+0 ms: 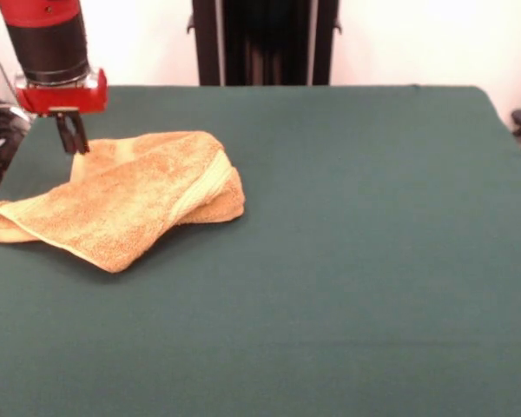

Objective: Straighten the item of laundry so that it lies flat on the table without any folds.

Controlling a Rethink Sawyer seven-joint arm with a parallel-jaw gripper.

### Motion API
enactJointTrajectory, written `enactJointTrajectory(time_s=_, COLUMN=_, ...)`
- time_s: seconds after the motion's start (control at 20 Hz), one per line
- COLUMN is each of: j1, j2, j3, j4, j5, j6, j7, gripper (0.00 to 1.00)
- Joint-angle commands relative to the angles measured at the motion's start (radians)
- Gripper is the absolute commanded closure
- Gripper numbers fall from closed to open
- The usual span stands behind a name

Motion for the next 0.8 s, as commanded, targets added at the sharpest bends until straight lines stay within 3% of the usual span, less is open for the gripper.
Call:
enactJointTrajectory(time_s=0.05, j1=0.018, j2=0.027, j3=0.204, j4=0.126, j5=0.022, j6=-0.041, j7=-0.177, gripper=1.00)
enactJointTrajectory(time_s=0.4, j1=-0.021, j2=0.043, j3=0.249, j4=0.137, j5=0.028, j6=0.085, j7=-0.256, gripper=1.00)
enactJointTrajectory(time_s=0.8, j1=0.110, j2=0.037, j3=0.120, j4=0.029, j5=-0.052, j6=0.239, j7=-0.215, gripper=1.00)
